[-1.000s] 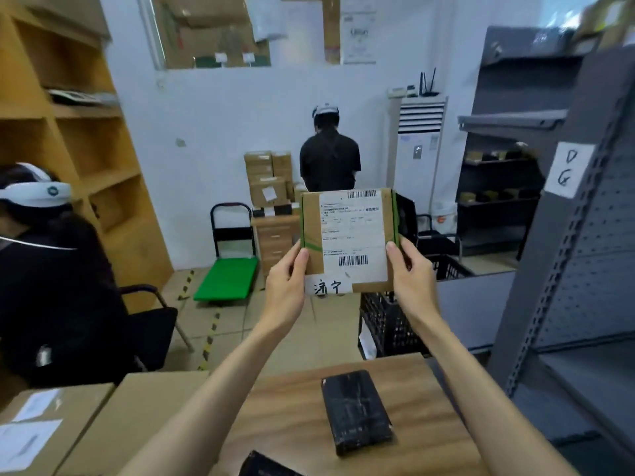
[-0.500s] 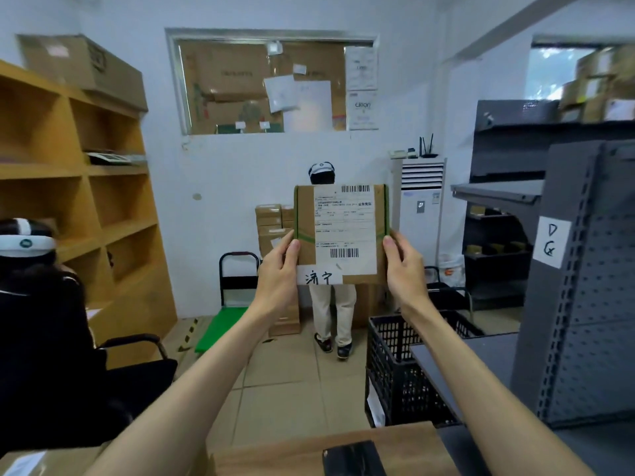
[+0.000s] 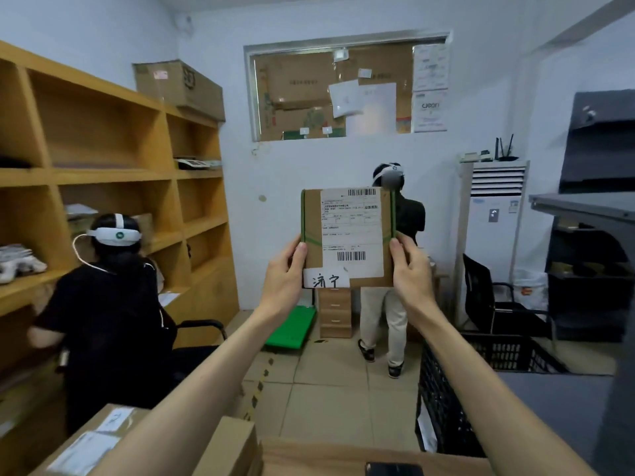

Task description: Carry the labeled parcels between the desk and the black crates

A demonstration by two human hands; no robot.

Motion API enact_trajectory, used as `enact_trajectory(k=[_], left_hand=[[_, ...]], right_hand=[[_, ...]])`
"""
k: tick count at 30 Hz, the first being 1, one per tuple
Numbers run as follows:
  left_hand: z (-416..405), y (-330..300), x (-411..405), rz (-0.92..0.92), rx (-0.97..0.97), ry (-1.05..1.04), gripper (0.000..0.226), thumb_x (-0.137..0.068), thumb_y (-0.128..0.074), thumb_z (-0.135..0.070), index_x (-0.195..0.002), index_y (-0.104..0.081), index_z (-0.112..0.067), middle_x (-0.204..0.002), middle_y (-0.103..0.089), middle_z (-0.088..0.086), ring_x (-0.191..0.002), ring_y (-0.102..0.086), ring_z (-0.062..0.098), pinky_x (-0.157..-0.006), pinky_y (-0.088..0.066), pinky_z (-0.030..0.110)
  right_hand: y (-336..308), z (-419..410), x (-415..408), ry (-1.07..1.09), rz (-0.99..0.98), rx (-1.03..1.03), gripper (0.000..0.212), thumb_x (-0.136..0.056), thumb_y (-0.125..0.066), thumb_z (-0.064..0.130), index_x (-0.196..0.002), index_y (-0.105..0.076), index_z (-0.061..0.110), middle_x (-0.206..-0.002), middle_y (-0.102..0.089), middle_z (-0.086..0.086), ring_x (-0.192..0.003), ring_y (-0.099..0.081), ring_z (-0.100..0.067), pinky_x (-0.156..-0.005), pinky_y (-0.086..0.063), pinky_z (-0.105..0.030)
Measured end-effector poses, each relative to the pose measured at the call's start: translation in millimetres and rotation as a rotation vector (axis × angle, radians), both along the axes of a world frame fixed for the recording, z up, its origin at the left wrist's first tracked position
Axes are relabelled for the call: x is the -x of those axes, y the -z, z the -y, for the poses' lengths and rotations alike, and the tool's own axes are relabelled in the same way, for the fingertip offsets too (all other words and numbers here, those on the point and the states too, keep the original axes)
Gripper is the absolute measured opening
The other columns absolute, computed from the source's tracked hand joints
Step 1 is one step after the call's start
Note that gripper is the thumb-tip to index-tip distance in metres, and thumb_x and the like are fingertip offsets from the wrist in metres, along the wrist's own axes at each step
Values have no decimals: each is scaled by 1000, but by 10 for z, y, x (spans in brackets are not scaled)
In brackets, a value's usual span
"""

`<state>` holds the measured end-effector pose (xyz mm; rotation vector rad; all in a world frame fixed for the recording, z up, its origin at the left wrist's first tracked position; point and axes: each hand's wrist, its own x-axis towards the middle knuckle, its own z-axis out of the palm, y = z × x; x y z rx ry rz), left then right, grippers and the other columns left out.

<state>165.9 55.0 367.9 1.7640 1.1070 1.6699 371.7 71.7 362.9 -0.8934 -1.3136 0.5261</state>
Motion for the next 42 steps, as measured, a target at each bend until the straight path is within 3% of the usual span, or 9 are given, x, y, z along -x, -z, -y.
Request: enact_trajectory(k=[6,12,14,17,20,23,28,37,42], left_hand=[[253,-29,441,-9,-39,-169,28,-110,-41,-20,-124,-59,-37,-109,-68,-26,-104,-64,-10,-86,-54,15],[766,49,1313,-21,-37,-425,42,-109,-42,-31,-148,-51,-17,-136,-64,-8,-121,-61,2,-99,-53,27],[1007,46,1680,-17,-11,-526,42,-110,-42,-31,-148,-50,-18,-139,-59,-10,-118,-57,-9,-98,-48,15],[1466,26,2187,8,13,-662,42,-106,-44,-47,-146,-50,-35,-138,-59,-18,-126,-55,-1,-108,-48,39],[2072,-18,2635,48,-19,-774,36,-109,-42,-32,-144,-49,-26,-130,-61,-16,-119,-59,-3,-96,-54,23],[2752,-52,3087,9,-40,-953,38,-109,-42,-30,-146,-49,-21,-134,-60,-14,-123,-55,-2,-101,-49,19],[4068,-104,3743,-32,-44,-1275,40,-110,-42,-24,-147,-49,-11,-136,-55,-12,-126,-52,2,-89,-36,-4],[6528,-163,4320,-61,-14,-1735,52,-109,-41,-35,-153,-41,-7,-153,-45,-4,-144,-39,11,-118,-29,21],[7707,-94,4164,-80,-43,-1940,33,-110,-42,-25,-142,-51,-19,-131,-55,-24,-115,-50,-19,-95,-37,0]], right_hand=[[-8,-92,436,-163,22,5,34,-107,-42,25,-137,-54,17,-125,-66,0,-114,-63,-11,-99,-54,-40],[12,-13,1427,-421,7,22,28,-108,-40,21,-132,-54,21,-106,-62,14,-96,-59,6,-69,-46,-3],[34,78,1856,-489,28,31,30,-108,-40,28,-132,-56,19,-114,-66,6,-105,-62,-3,-80,-53,-13],[36,304,2535,-607,60,27,41,-105,-40,42,-140,-53,26,-127,-65,5,-118,-60,-13,-99,-53,-44],[-37,657,3245,-731,71,0,36,-106,-40,39,-136,-56,27,-118,-66,14,-111,-60,-2,-93,-55,-32],[-101,1111,3974,-903,67,4,32,-108,-40,31,-133,-57,22,-116,-67,10,-106,-63,1,-80,-56,-18],[-184,2238,5146,-1147,84,-52,40,-107,-40,33,-143,-52,19,-135,-59,8,-127,-52,-9,-109,-45,-35],[-234,4565,6575,-1581,31,-86,41,-107,-42,28,-144,-51,12,-141,-56,0,-132,-48,-12,-110,-39,-26],[-184,5841,6930,-1848,27,-96,39,-107,-43,27,-142,-53,12,-135,-60,4,-128,-52,-10,-101,-44,-18]])
